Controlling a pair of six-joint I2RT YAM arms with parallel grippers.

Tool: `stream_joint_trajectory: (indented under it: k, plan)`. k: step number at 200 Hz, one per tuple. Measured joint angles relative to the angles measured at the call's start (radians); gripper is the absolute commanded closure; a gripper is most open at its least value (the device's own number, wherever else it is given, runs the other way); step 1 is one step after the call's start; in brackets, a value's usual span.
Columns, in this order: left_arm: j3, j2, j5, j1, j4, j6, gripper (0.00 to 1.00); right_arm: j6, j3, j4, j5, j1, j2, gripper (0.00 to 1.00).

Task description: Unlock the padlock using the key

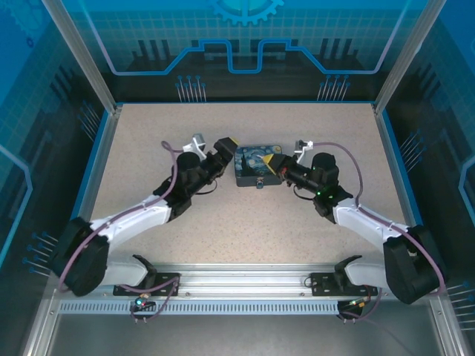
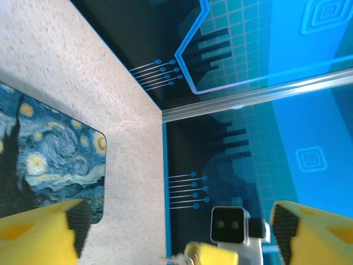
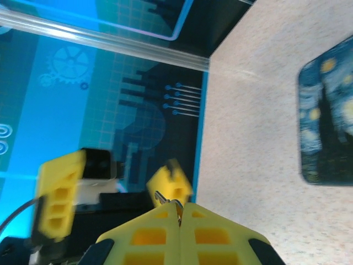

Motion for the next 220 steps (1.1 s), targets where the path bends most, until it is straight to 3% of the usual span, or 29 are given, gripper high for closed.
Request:
stream_joint_trajectory:
  k: [31, 82, 149, 220]
  plan:
    - [0.004, -0.068, 0.051, -0.008, -0.154, 0.139, 0.01, -0.072, 0.087, -0.121, -0.038, -0.098, 0.061, 1.00]
    - [-0.002, 0.031, 0.090, -0.114, -0.306, 0.406, 0.01, -0.177, 0.376, -0.222, -0.108, -0.163, 0.325, 1.00]
    - [-0.006, 0.350, 0.112, -0.188, -0.171, 0.640, 0.01, -0.214, 0.459, -0.289, -0.138, -0.164, 0.534, 1.00]
    - [0.092, 0.597, 0.093, -0.188, 0.027, 0.725, 0.01, -0.214, 0.459, -0.289, -0.135, -0.161, 0.580, 1.00]
